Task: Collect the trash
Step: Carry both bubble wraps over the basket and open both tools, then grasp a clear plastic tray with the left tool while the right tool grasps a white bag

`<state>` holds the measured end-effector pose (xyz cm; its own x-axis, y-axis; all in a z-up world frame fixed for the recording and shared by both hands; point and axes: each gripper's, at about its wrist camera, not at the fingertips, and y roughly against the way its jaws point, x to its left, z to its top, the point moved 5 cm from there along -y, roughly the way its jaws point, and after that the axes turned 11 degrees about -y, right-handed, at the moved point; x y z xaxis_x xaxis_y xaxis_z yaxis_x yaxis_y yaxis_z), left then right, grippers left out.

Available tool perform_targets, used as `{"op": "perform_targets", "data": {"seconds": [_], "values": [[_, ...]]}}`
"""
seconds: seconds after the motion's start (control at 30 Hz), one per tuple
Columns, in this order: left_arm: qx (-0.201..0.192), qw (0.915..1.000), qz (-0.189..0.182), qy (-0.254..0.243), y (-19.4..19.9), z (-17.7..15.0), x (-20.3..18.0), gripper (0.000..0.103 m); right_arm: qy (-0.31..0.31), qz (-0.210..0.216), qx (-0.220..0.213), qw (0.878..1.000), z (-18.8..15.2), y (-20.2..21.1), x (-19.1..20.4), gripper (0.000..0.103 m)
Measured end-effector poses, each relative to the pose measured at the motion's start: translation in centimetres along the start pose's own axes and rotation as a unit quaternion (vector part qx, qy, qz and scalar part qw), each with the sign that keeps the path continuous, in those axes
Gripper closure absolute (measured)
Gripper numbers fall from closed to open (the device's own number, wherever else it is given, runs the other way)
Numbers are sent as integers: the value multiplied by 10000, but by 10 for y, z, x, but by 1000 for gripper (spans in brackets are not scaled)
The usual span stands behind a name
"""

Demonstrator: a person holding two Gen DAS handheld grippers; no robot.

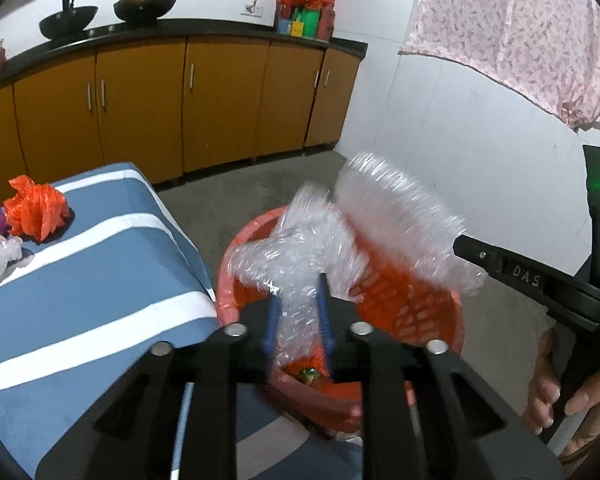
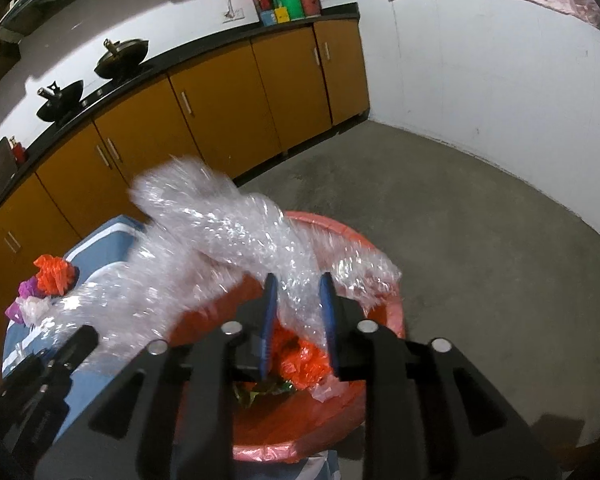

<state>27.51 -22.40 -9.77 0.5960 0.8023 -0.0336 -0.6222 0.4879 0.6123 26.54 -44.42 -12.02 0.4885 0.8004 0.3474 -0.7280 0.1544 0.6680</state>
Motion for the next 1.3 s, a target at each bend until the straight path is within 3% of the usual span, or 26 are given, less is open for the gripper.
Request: {"op": "perform_targets", "data": {"seconds": [0.07, 0.43, 0.67, 0.77, 1.0, 1.13, 1.3], "values": [[-13, 10000, 60, 25, 1, -3, 3, 63, -10, 18, 3, 10000, -2, 0, -2, 68], [-131, 9979, 521, 357, 32, -15, 47, 50, -15, 64, -65, 10000, -5, 10, -6, 62], [-150, 9907, 1227, 576, 69, -38, 95, 39, 286, 371, -31, 9989, -19, 18, 30, 60], [-171, 9827, 1722, 663, 92, -53, 128, 32, 502, 673, 2, 9965, -32, 22, 63, 52], [83, 9505, 2897, 1121, 134, -96, 217, 10, 1076, 1285, 317, 9853, -79, 17, 146, 27], [402, 9398, 3074, 1437, 135, -117, 253, 9, 1323, 1415, 388, 9803, -103, 11, 182, 17], [588, 9407, 2981, 1510, 122, -129, 270, 9, 1515, 1514, 362, 9761, -114, 9, 203, 11]]}}
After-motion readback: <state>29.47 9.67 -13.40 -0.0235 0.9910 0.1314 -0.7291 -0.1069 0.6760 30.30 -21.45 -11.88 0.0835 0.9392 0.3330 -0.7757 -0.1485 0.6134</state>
